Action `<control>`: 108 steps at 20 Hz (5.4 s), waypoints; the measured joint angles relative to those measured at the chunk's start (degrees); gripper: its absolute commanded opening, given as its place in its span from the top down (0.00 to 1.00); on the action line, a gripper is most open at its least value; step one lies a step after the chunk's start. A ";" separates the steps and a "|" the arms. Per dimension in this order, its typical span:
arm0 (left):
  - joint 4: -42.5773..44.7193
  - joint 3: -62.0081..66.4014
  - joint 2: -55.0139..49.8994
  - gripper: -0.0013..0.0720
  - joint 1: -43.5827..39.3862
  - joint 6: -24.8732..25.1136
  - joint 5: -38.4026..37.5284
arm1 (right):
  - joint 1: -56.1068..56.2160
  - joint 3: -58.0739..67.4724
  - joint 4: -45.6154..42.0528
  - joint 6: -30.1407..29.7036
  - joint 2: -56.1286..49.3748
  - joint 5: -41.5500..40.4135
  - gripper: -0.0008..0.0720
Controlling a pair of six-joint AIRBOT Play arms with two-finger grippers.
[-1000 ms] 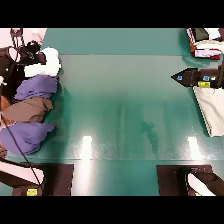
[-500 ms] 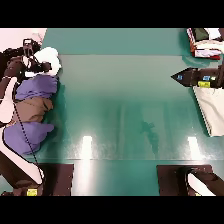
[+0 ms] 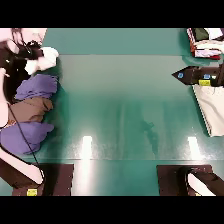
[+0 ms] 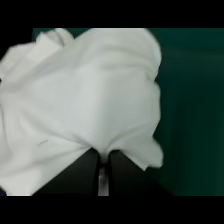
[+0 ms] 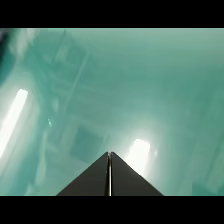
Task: Fold the shirts.
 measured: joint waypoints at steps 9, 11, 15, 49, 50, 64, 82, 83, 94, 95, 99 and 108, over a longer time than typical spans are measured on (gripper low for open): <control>-1.77 2.49 31.80 0.95 -14.67 -0.63 -15.78 | -0.28 16.50 -0.33 -2.05 -3.56 -2.71 0.97; -1.92 2.29 35.04 0.95 -20.81 -2.45 -21.64 | -0.28 20.13 -0.28 -2.21 -4.87 -1.01 0.97; -1.90 -4.61 36.44 0.95 -34.25 -5.95 -28.70 | -0.28 24.79 -0.22 -2.34 -6.88 3.37 0.97; -10.62 -65.92 32.57 0.95 -18.49 -6.01 -18.67 | -0.28 18.23 -0.26 -2.40 -7.80 13.73 0.97; -10.67 -65.07 32.61 0.95 -18.47 -6.01 -18.45 | -0.28 16.09 -0.28 -2.40 -7.80 13.81 0.97; -12.44 -46.27 32.70 0.95 -18.45 -6.08 -18.10 | 7.96 -14.88 9.16 -4.13 -23.91 3.23 0.50; -7.80 -33.51 40.35 0.95 -18.45 -5.81 -17.75 | 9.60 0.96 1.36 -4.55 -24.50 -2.36 0.97; -7.39 -30.42 42.16 0.95 -18.45 -5.79 -17.73 | 7.78 3.58 0.50 -4.55 -21.84 -1.11 0.97; -9.31 2.03 55.34 0.95 -18.49 -5.64 -15.69 | -5.92 31.19 -1.27 -4.50 0.48 4.24 0.97; -9.94 4.55 55.60 0.95 -18.49 -5.64 -14.49 | -7.26 33.40 -1.31 -4.50 1.64 4.57 0.97; -11.26 9.92 55.74 0.95 -18.49 -5.33 -10.69 | -12.81 42.03 -1.29 -3.63 3.02 7.72 0.97; -6.91 0.26 39.34 0.95 -18.45 -3.87 -18.25 | -8.26 41.97 -6.88 2.97 -14.64 20.33 0.97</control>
